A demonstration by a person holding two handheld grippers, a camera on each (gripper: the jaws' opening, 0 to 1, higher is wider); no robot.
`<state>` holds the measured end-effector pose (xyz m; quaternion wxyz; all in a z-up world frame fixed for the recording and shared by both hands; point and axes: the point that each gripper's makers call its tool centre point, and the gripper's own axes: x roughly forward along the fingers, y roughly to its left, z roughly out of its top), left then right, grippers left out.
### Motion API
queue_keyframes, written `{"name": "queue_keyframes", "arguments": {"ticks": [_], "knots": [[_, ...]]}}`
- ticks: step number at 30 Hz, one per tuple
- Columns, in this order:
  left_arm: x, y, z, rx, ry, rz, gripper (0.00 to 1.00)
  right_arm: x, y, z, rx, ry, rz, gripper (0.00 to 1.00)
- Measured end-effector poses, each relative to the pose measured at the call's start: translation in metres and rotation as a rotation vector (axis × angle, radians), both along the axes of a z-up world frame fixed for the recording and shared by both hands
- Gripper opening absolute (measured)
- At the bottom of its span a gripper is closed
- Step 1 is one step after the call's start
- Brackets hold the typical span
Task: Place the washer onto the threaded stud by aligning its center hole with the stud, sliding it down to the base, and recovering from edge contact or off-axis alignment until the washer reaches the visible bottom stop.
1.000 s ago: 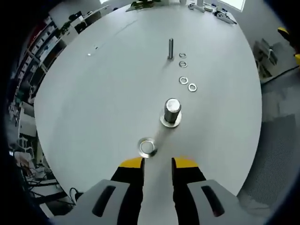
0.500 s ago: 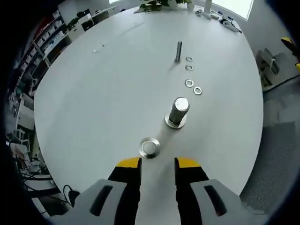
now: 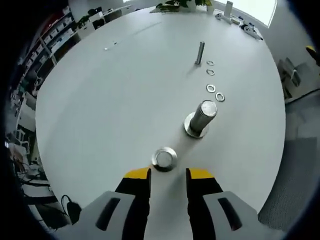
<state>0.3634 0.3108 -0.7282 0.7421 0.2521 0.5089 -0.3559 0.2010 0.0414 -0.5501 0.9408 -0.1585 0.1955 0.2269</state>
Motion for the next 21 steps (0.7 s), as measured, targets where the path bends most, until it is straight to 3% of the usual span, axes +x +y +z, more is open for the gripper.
{"name": "queue_keyframes", "arguments": {"ticks": [17, 21], "knots": [[0.005, -0.005, -0.014, 0.027, -0.006, -0.051, 0.25, -0.001, 0.0, -0.005, -0.01, 0.022, 0.0, 0.43], [0.008, -0.005, -0.013, 0.0, 0.001, -0.025, 0.25, -0.001, 0.001, -0.005, -0.009, 0.023, 0.003, 0.43]]}}
